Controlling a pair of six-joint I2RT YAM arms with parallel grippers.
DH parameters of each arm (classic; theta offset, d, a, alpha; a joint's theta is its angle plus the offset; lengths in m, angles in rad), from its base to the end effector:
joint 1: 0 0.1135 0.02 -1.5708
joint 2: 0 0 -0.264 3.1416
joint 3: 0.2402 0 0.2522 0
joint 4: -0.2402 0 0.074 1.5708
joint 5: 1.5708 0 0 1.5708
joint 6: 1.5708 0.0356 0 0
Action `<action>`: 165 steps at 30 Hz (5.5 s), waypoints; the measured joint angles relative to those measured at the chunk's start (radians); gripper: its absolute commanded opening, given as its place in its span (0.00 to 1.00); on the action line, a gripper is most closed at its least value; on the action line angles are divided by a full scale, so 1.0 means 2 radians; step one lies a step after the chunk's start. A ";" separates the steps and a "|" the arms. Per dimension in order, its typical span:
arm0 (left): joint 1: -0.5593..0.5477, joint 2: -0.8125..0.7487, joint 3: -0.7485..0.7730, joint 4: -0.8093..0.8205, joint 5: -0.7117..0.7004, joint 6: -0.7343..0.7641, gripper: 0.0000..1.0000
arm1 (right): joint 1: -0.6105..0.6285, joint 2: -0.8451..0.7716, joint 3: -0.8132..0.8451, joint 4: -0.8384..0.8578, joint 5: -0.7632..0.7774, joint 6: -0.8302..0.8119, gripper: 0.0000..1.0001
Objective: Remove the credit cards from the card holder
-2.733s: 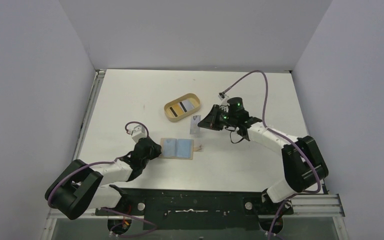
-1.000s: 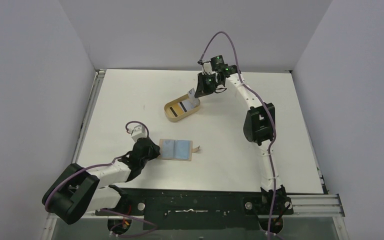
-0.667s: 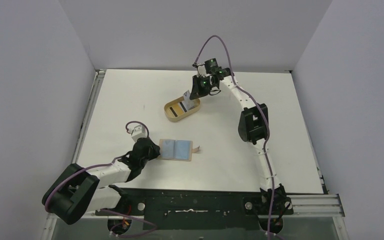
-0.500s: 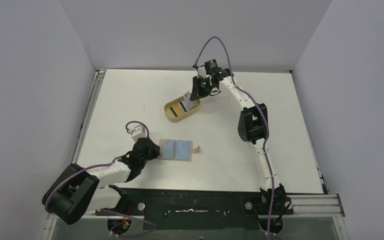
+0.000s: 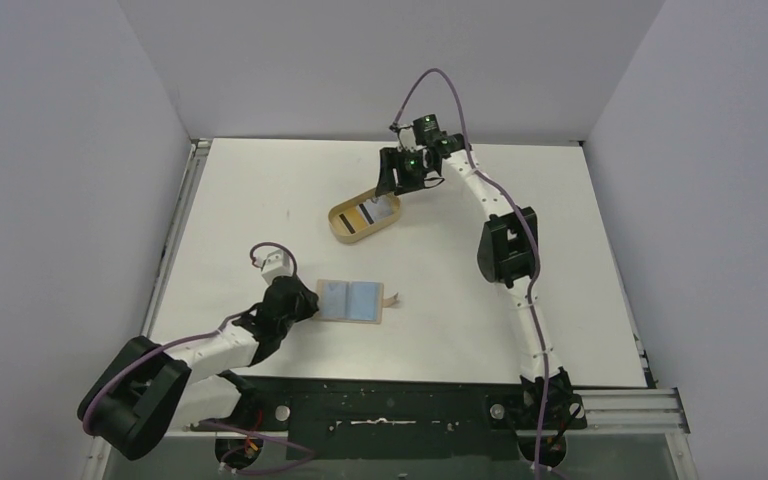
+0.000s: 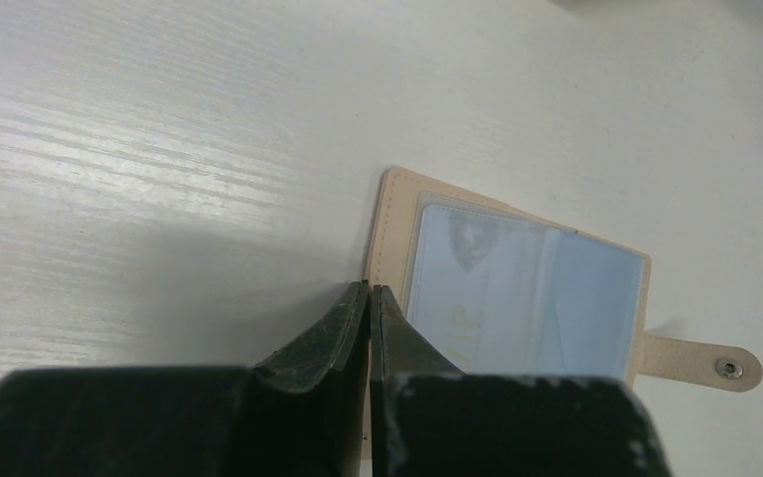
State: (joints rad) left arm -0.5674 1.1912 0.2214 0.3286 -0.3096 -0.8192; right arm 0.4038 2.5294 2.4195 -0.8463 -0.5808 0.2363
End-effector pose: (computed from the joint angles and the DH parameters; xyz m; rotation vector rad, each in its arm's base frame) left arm 0.1717 -0.0965 0.1261 -0.4480 2.1659 -0.4420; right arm 0.4944 0.2325 0.2132 -0.4574 2.5383 0.9847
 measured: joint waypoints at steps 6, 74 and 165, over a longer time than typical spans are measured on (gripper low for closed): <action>0.000 -0.036 0.004 -0.037 0.000 0.010 0.00 | -0.012 -0.034 0.008 -0.007 0.020 -0.002 0.66; -0.044 -0.104 0.084 -0.218 -0.056 0.015 0.00 | 0.278 -0.235 -0.464 0.224 0.188 0.099 0.78; -0.026 -0.121 0.074 -0.222 -0.049 0.001 0.00 | 0.333 -0.373 -0.601 0.317 0.322 0.083 0.88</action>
State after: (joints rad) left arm -0.6201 0.9485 0.3687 -0.1162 -0.4076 -0.8165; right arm 1.0695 1.7844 1.2175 -0.2131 0.0628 0.4019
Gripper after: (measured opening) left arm 0.006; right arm 0.876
